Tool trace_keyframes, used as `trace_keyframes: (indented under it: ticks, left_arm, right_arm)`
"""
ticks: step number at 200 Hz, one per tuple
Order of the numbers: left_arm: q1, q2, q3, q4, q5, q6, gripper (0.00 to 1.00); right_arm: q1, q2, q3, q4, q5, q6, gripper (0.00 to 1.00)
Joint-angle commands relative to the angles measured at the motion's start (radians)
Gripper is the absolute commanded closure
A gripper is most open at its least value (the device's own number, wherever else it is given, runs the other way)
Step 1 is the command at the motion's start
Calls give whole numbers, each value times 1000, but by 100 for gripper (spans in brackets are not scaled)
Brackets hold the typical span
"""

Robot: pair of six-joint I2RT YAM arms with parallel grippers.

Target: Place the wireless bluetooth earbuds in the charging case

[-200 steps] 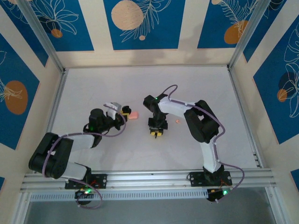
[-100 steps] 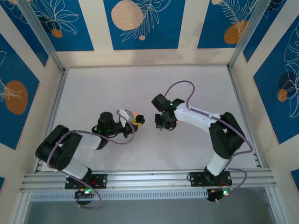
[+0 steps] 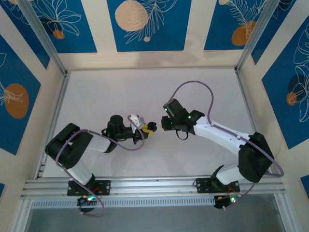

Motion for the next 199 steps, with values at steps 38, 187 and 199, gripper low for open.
trace_keyframes:
  ticks: [38,187,199]
  left_arm:
    - [-15,10,25,45,56,6,79]
    - [-15,-5,24,93,59,-39,79]
    - [-14,-6,24,99,59,-44,79]
  right_arm:
    - [55,-49,-9,112,5,-131,77]
    - [140,-63,-60,254,-29,-174,77]
    - [141,-62,-61,255,-29,-173,77]
